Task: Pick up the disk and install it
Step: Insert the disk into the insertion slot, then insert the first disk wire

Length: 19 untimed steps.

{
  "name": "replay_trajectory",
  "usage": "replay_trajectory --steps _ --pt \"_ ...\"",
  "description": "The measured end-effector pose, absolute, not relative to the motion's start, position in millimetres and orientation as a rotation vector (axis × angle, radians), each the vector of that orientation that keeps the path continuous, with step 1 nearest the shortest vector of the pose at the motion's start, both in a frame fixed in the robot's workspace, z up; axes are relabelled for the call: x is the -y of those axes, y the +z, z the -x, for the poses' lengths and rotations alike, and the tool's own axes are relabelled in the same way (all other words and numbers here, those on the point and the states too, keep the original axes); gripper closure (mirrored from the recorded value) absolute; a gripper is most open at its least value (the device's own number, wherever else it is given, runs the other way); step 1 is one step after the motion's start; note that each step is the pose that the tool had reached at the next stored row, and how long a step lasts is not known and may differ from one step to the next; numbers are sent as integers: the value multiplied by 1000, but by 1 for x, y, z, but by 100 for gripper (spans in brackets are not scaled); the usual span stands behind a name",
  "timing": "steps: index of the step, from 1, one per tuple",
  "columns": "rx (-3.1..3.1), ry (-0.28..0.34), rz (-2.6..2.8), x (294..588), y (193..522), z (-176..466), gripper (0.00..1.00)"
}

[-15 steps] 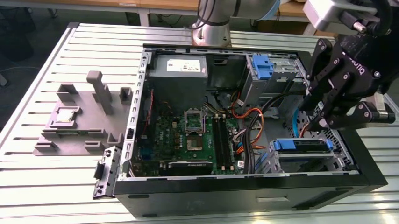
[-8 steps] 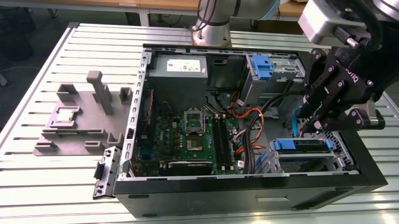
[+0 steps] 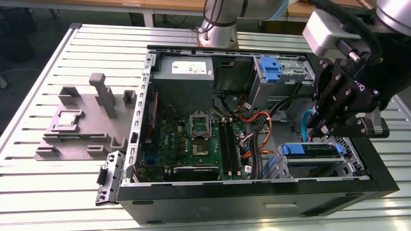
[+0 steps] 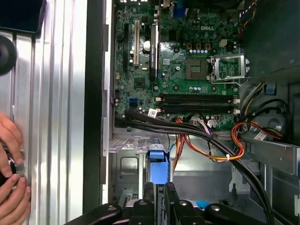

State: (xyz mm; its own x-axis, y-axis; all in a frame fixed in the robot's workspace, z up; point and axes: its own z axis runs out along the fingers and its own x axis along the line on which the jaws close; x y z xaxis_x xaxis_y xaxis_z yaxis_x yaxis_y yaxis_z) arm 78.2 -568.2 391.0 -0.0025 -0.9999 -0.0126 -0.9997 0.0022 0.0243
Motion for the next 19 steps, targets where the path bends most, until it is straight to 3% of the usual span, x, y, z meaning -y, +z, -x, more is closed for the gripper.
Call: replay_trajectory --steps 19 --pt "2219 -40 -2213 563 373 -78 76"
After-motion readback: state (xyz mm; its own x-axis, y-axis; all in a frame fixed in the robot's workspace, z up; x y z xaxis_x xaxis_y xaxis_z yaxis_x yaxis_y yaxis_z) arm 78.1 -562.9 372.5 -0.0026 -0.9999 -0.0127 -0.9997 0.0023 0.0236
